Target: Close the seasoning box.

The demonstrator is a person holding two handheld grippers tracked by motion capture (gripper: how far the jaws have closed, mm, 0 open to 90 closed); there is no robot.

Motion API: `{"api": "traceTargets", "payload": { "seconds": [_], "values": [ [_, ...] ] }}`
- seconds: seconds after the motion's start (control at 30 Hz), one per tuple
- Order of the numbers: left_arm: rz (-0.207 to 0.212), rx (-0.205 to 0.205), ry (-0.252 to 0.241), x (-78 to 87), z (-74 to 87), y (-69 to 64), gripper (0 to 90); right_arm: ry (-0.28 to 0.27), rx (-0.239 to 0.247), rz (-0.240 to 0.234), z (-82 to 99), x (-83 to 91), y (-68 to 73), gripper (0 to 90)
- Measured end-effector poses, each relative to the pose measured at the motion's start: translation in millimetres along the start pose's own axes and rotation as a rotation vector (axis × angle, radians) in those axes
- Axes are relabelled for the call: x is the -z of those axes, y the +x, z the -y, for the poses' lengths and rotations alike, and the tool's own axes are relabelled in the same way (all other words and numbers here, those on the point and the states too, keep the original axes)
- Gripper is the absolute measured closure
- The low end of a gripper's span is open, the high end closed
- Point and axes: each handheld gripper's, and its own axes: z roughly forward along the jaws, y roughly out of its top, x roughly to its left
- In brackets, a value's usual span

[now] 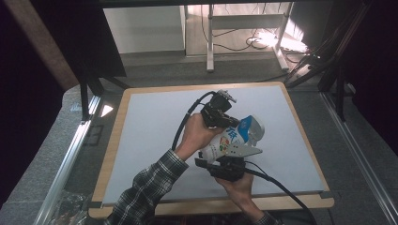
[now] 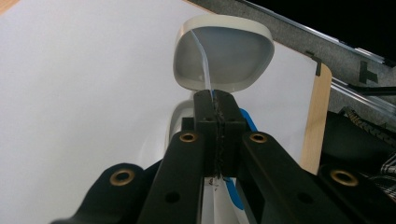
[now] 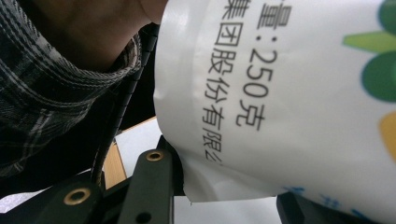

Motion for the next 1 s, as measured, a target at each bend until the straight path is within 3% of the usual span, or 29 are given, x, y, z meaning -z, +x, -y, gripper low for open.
{"api": "traceTargets", "payload": {
  "seconds": [1.0],
  "values": [
    [0.003,0.011,0.004,-2.3,-0.7,1.7,89.4,-0.002,-0.013,-0.005,0.0,-0.2,-1.1,66.7]
  ]
}}
